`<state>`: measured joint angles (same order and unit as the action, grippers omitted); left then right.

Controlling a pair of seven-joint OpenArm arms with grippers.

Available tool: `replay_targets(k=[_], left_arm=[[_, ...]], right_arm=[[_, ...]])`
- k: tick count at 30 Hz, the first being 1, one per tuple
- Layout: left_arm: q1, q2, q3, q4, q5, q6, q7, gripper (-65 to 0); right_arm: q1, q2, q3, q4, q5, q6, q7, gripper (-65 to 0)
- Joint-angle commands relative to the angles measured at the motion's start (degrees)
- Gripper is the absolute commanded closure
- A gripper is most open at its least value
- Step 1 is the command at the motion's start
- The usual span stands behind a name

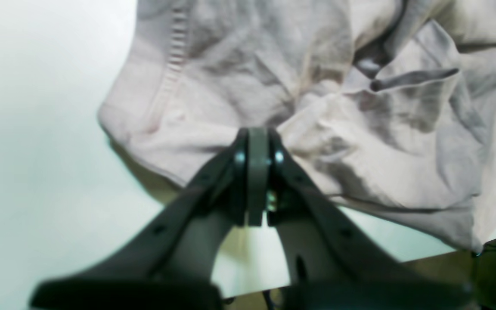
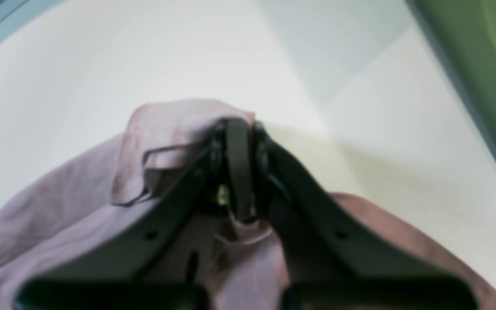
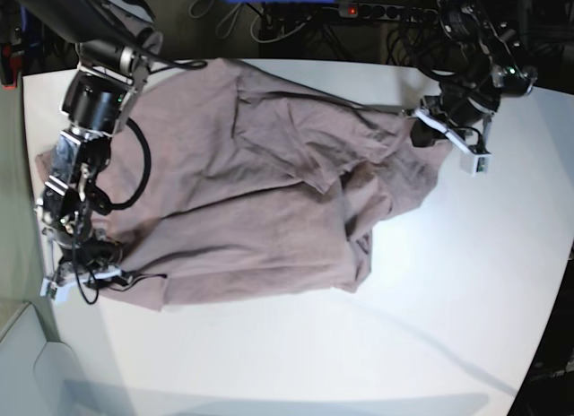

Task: Layout the t-shirt on the table in an organized manner, then fold the t-shirt properly
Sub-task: 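Grasp the shirt with the right gripper and pull it outward to flatten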

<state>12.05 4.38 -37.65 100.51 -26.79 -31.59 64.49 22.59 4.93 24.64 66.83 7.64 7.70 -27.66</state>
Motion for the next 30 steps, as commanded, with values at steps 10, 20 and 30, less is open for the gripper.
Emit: replay_targets(k=[10, 20, 30], left_arm=[[1.18, -0.47, -0.20, 9.16, -9.74, -0.54, -0.44, -0.9], [-4.54, -1.96, 0.07, 6.79, -9.74, -0.19, -0.44, -1.0], [-10.69, -2.14, 6.04, -4.90, -5.52, -0.01, -1.85, -1.0]], right_arm=[[0.22, 1.71, 4.32, 4.25, 0.23, 0.08, -3.86, -35.0], [-6.11, -4.71, 0.98, 22.71, 0.32, 0.60, -12.82, -36.9], [-15.25, -10.60, -9.48, 24.29, 0.32, 0.60, -12.56, -4.7]])
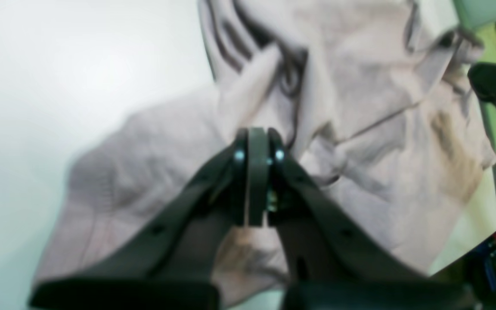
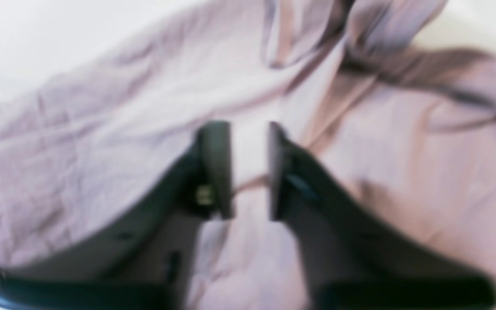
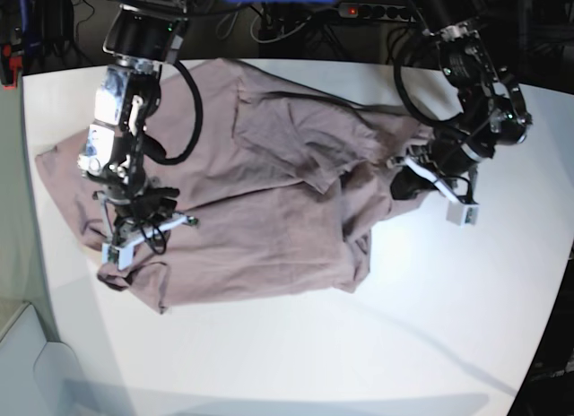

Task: Layout the t-shirt on the table in an organized manner, then fold the t-shirt properly
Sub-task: 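Grasp the shirt with the right gripper and pull it outward to flatten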

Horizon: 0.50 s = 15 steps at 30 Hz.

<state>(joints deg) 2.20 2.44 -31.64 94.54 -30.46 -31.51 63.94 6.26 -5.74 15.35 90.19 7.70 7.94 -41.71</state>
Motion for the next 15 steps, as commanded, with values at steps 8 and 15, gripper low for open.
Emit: replay_targets(k=[8, 15], left_arm=[[-0.04, -1.87, 0.82, -6.67, 4.66, -0.45, -8.16, -1.0], [-0.04, -5.73, -2.34, -12.48, 4.48, -0.54, -8.25, -1.0]], right_arm=[[-2.61, 0.68, -0.01, -1.27, 0.25, 0.36, 1.49, 0.0], [-7.01, 1.91, -0.01, -1.27, 0.25, 0.36, 1.49, 0.0]])
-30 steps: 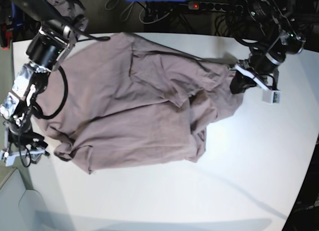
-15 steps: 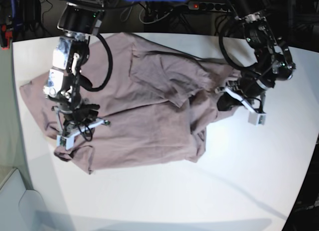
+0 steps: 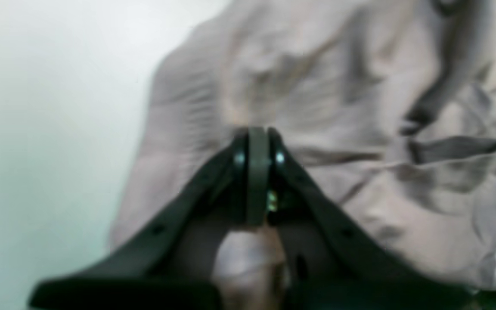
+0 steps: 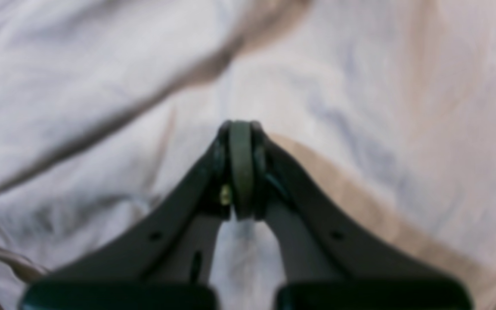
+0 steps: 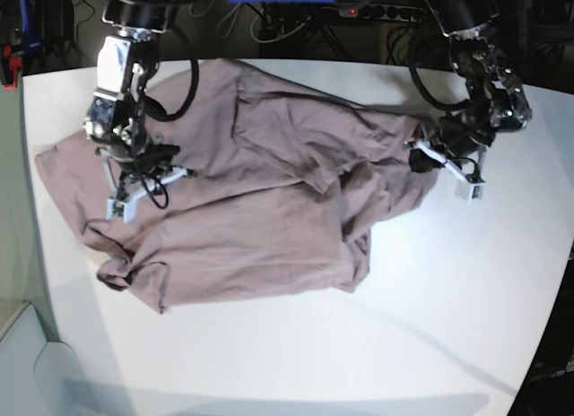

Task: Layout the t-shirt on the table in an organized manner, then fold the t-shirt properly
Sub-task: 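Grasp the shirt with the right gripper and pull it outward to flatten, then grasp the shirt edge with the right gripper and pull it toward the robot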

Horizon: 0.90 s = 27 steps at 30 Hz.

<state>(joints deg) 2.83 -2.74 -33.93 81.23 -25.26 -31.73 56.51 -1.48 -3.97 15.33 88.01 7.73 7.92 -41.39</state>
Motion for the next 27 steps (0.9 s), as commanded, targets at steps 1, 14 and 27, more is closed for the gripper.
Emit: replay_targets(k=[1, 14, 27], left_arm=[[-0.68, -0.55, -1.36, 0.40, -0.63, -0.32, -0.82, -1.0], [5.21, -2.14, -5.94, 3.47, -0.90, -0.41, -0.73, -1.0], [9.78, -2.14, -5.94, 15.52, -9.60, -0.49, -0.12, -1.0]], right_arm=[[0.29, 0.85, 0.10, 0.92, 0.23, 0.38, 1.17, 0.0], [-1.47, 4.71, 5.81, -1.46, 0.05, 0.21, 1.17, 0.0], [-9.73, 4.63, -1.31, 21.05, 0.23, 0.38, 0.20, 0.0]])
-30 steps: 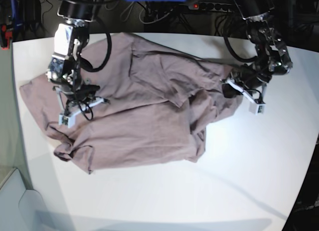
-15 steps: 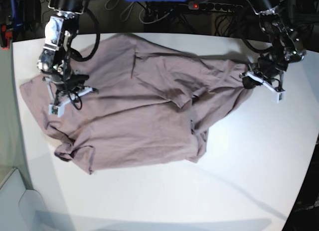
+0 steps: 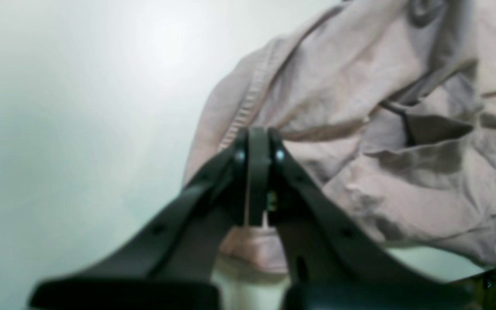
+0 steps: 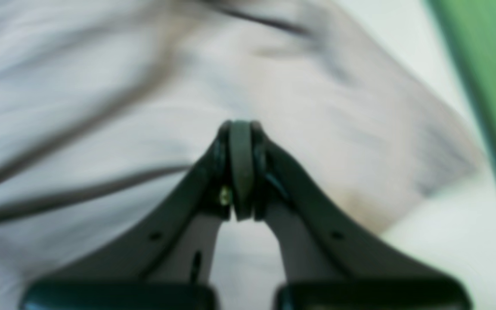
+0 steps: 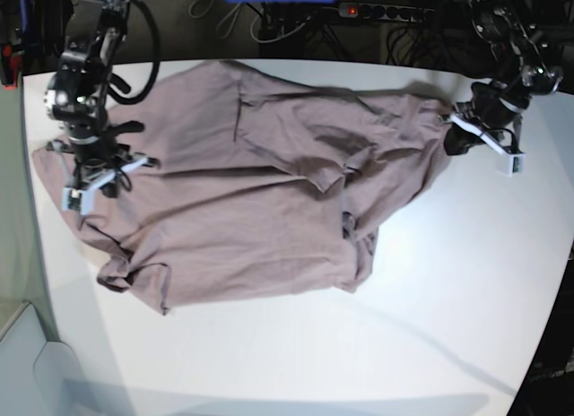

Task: Layout the t-shirt on the table in an organized manner, then fold the t-shirt properly
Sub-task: 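Grasp the shirt edge with the right gripper and pull it toward the robot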

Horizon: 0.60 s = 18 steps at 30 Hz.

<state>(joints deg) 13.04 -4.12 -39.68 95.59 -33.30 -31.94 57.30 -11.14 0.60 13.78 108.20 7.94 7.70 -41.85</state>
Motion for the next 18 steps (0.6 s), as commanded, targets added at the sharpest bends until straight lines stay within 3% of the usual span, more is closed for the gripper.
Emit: replay_targets(k=[1, 10, 18], left_arm=[[-0.42, -0.76, -0.19, 1.60, -1.82, -0.28, -0.81, -1.0], [0.90, -0.93, -0.10, 5.29, -2.17, -0.28, -0.81, -1.0], [2.13, -3.13, -0.19, 5.64, -2.26, -0.28, -0.81, -1.0]], right_arm=[[-1.30, 0.06, -2.40, 2.61, 0.01, 0.60, -0.05, 0.0], [-3.50, -0.03, -22.09, 4.46, 0.01, 0.60, -8.57, 0.0], [-0.69, -0.03, -24.73, -2.40, 0.01, 0.52, -10.24, -23.4]])
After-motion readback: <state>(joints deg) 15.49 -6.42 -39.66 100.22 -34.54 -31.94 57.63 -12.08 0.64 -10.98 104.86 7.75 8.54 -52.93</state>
